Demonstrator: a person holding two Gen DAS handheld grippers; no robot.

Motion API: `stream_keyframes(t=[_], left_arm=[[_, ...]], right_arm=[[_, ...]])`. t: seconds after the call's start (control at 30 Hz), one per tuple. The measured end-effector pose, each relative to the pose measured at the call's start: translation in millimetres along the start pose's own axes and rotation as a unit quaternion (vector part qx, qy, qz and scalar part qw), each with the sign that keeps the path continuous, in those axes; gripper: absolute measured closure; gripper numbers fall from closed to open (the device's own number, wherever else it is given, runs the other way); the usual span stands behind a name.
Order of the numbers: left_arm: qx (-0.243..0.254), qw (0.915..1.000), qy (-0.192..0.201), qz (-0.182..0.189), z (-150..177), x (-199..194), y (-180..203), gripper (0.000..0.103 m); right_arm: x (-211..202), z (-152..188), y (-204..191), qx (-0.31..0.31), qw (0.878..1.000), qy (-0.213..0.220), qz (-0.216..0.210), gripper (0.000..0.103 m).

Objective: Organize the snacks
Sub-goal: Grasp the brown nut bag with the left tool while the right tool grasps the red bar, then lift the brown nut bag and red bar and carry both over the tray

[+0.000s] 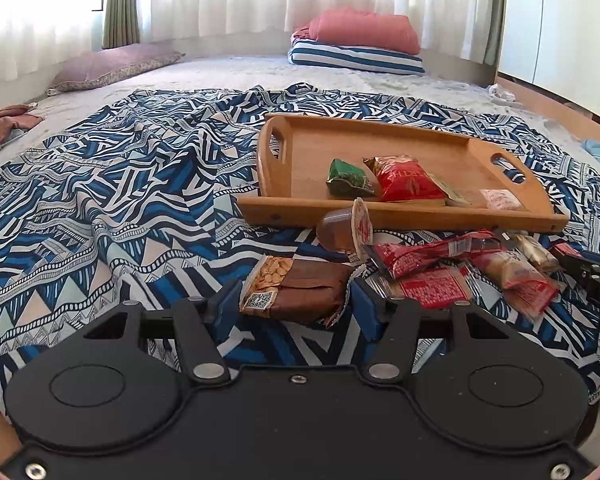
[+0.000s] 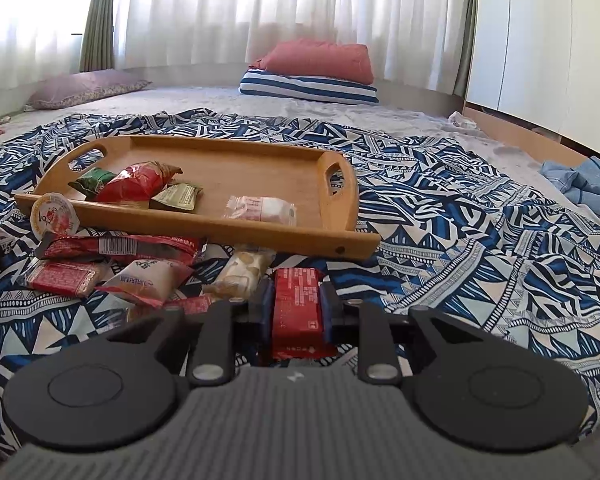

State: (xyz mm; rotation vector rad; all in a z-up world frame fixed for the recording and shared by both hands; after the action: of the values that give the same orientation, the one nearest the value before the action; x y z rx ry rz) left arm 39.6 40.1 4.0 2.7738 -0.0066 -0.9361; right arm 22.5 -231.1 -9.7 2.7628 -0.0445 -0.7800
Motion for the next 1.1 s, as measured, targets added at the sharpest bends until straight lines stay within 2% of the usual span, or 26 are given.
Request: stream_keyframes(t=[0.2, 0.27, 0.4, 0.43, 0.47, 0.6, 0.7, 0.8, 0.83, 0.87, 0.9, 0.93, 0.97, 1.1], left_arm=[[0.008, 1.0000, -0.001, 0.000, 4, -3, 1, 0.047], [0.008, 1.0000, -0.005, -0.001, 6, -2, 1, 0.043], [0.008, 0.9998, 0.016, 0.002, 8, -7, 0, 0.038], [0.012, 0.9997, 0.020, 0.003, 8, -7, 0, 0.032], [0.017, 0.9996, 0.021, 0.004, 8, -7, 1, 0.029], [0.022, 0.9997, 0.012, 0.000, 9, -1, 1, 0.027], [0.007, 0.9999, -0.007, -0.013, 11, 9, -3, 0.027], [-0.011, 0.9999, -0.008, -0.010, 11, 13, -5, 0.029], [-0.010, 0.9999, -0.007, -0.011, 10, 13, -4, 0.033], [-0.007, 0.9999, -0.008, -0.007, 10, 13, -4, 0.041], [-0.006, 0.9999, -0.007, -0.006, 9, 12, -3, 0.042], [-0.006, 0.9999, -0.006, -0.006, 8, 12, -3, 0.048], [-0.007, 1.0000, -0.005, -0.004, 7, 10, -3, 0.052], [-0.021, 0.9998, 0.003, -0.001, 2, 2, -5, 0.055]], right_arm=[[-2, 6, 1, 0.005, 1.000, -0.014, 0.002, 0.073], [0, 9, 4, 0.015, 1.000, -0.020, 0.005, 0.061], [0, 11, 6, 0.020, 1.000, -0.011, 0.004, 0.053], [1, 10, 6, 0.016, 1.000, -0.009, 0.006, 0.052], [1, 10, 6, 0.014, 1.000, -0.008, 0.007, 0.051], [8, 11, 5, 0.020, 1.000, -0.014, 0.003, 0.051], [12, 14, 4, 0.023, 0.999, -0.011, 0.019, 0.051], [13, 16, 0, 0.016, 0.999, -0.004, 0.030, 0.051], [13, 16, -1, 0.014, 0.999, -0.005, 0.030, 0.052], [13, 15, -2, 0.014, 0.999, -0.007, 0.028, 0.061], [13, 15, -1, 0.017, 1.000, -0.008, 0.023, 0.070], [12, 14, -1, 0.021, 1.000, -0.010, 0.020, 0.074], [11, 13, 0, 0.024, 0.999, -0.012, 0.024, 0.074], [7, 10, 1, 0.033, 0.999, -0.015, 0.036, 0.074]])
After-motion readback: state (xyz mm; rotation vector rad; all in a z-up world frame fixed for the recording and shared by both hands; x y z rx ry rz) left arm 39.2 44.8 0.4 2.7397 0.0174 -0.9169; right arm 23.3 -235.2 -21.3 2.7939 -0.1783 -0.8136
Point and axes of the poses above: each gripper's, at about its wrist camera, not at the fingertips, and x roughly the way its jaws point, y to its right, z to its underside, the point moved 2 cm from there along x, roughly the way its jaws point, and after that the axes turned 12 degrees about -x, right-handed, at the moved point
